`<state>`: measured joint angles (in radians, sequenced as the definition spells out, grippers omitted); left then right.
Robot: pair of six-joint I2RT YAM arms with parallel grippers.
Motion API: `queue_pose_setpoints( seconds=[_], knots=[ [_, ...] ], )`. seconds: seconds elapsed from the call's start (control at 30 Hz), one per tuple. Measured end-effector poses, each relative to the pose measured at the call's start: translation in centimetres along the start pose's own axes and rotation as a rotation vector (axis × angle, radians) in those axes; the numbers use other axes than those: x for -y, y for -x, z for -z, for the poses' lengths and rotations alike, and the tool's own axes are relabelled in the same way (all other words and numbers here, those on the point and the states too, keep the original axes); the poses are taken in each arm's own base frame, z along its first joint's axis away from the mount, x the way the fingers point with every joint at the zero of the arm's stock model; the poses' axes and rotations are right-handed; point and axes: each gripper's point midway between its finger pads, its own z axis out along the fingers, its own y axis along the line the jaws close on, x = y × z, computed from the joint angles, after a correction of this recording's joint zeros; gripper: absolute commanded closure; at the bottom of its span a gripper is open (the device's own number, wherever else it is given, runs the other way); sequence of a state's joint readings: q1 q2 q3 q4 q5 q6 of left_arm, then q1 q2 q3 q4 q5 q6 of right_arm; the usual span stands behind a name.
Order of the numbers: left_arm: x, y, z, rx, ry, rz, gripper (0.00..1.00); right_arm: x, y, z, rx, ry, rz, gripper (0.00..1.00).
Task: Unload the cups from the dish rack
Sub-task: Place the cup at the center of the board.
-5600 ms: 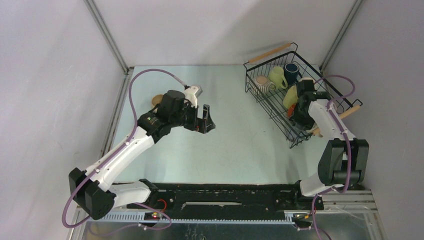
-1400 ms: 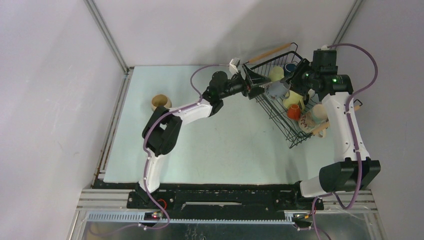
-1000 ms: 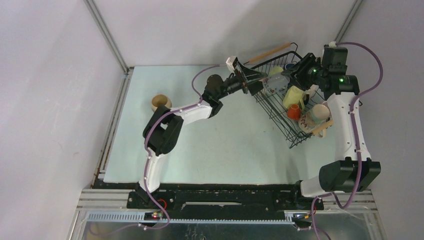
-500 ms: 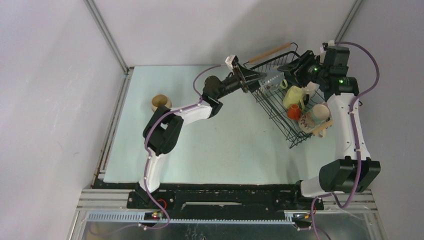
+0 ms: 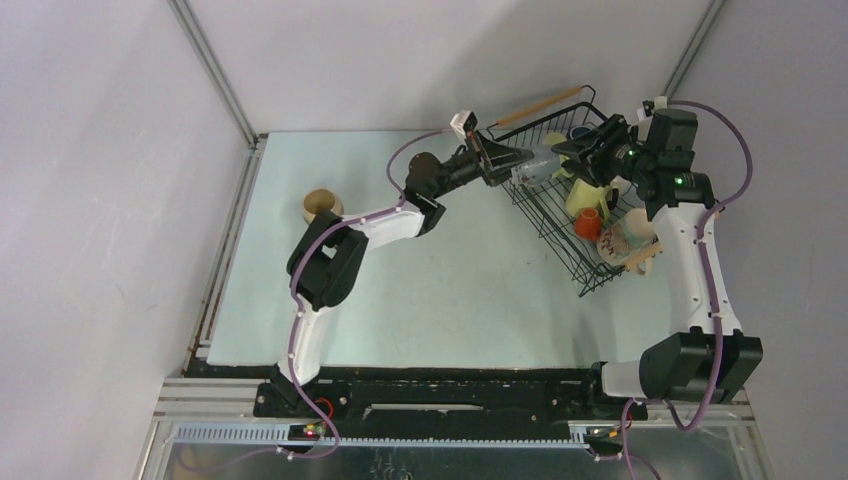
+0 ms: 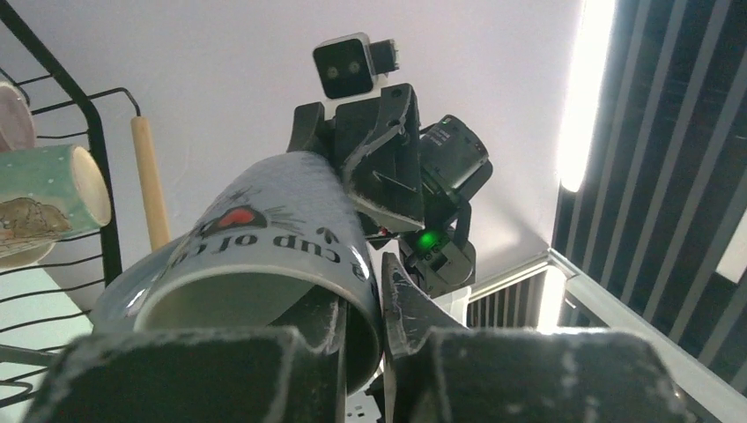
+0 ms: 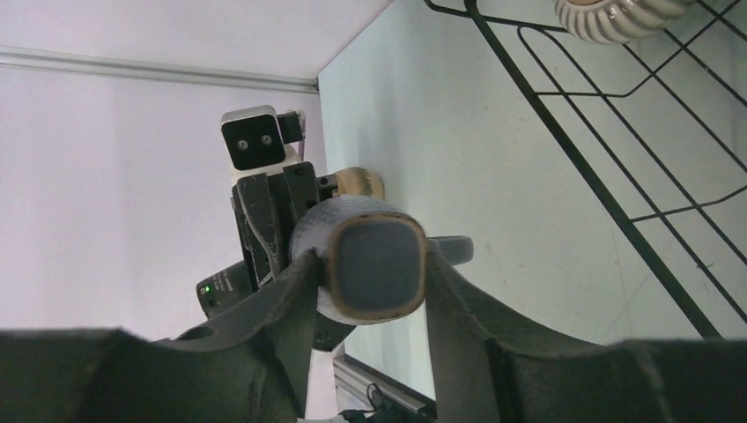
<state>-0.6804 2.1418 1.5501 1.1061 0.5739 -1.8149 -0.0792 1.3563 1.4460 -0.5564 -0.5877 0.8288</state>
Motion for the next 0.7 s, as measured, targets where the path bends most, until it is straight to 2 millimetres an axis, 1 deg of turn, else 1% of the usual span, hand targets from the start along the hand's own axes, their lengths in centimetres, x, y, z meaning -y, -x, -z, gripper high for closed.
queue_pose_setpoints(
  seconds=[0.03, 0.07, 0.17, 0.2, 0.27, 0.37, 0.53, 0.63, 0.7],
  knots=[
    [0.0, -0.1, 0.0, -0.004, 0.0, -0.002, 1.0, 0.1, -0.1, 0.0, 0.001, -0.003, 0.0, 0.64],
    [-0.1, -0.1, 0.0, -0.005, 0.005, -0.004, 1.0, 0.3, -0.3, 0.1, -0.005, -0.005, 0.004, 0.56],
    [-0.4, 0.0, 0.1, -0.005, 0.017, -0.01, 1.0, 0.6, -0.7, 0.0, -0.015, -0.011, 0.013, 0.22],
    [-0.6, -0.1, 0.1, -0.005, 0.022, -0.014, 1.0, 0.7, -0.8, 0.0, -0.018, -0.011, 0.014, 0.14],
    [-0.7, -0.2, 0.4, 0.0, 0.03, -0.021, 1.0, 0.9, -1.5, 0.2, -0.036, -0.011, 0.017, 0.05],
    [-0.8, -0.4, 0.8, 0.003, 0.04, -0.033, 1.0, 0.9, -2.4, 0.4, -0.053, -0.014, 0.028, 0.0],
    [-0.6, -0.3, 1.8, 0.015, 0.073, -0.06, 1.0, 0.6, -2.8, 1.5, -0.025, -0.028, 0.069, 0.0],
    [-0.1, -0.1, 2.8, 0.027, 0.111, -0.104, 1.0, 0.5, -2.6, 2.3, 0.008, -0.042, 0.102, 0.0],
    [0.6, 0.0, 3.8, 0.03, 0.139, -0.145, 1.0, 0.5, -2.7, 2.7, 0.021, -0.054, 0.122, 0.0]
  ],
)
